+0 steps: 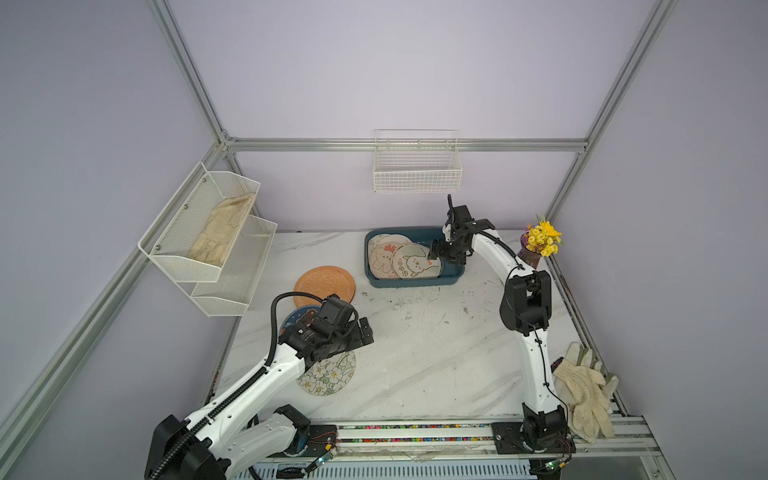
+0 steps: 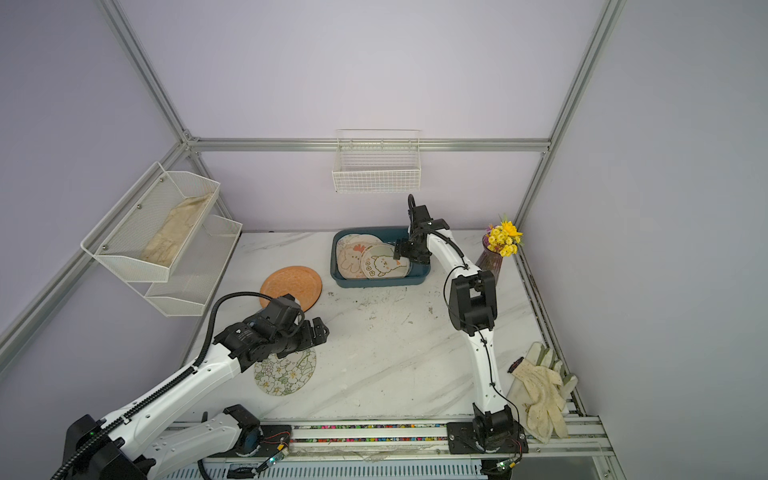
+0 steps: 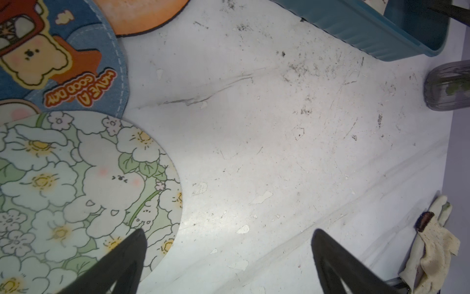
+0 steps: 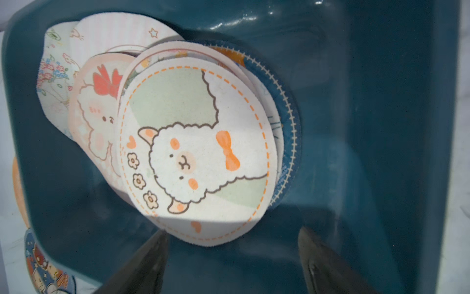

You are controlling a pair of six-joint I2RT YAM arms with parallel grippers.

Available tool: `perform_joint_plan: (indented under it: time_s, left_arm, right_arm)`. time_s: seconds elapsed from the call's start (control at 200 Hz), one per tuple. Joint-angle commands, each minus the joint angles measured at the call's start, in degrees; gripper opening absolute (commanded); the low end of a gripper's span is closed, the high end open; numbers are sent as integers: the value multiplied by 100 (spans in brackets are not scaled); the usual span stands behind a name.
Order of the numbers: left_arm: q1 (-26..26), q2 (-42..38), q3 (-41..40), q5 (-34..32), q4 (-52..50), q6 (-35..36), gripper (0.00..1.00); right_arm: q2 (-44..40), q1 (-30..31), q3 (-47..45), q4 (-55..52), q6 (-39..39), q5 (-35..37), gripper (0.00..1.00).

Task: Put the coasters into the storage box
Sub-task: Place the coaster in the storage box, then move the coaster to the center of the board.

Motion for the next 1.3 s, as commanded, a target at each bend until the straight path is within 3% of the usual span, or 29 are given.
perform_joint_plan:
  time_s: [0.0,0.375,0.755,1.06,1.29]
  left_arm:
    - [65,-121,-267,-433,-365,-215,100]
    - [833,-130,-509,-585,-772,-229,100]
    - [2455,-335,-1285,-496,-323,12,100]
    - [3581,13,-1667,-213,497,396,100]
    - [3715,518,-1712,130,1086,737,100]
  right_arm:
    - [-496,64,-363,-1,-97,-53,84]
    - [-1473,447,-1757,340,-97,-481,86]
    - [-2299,759,-2969,730,2,-853,91]
    - [-2615,828,-3272,792,11,-943,93]
    - [-2686,826,-3133,729,-6,-901,94]
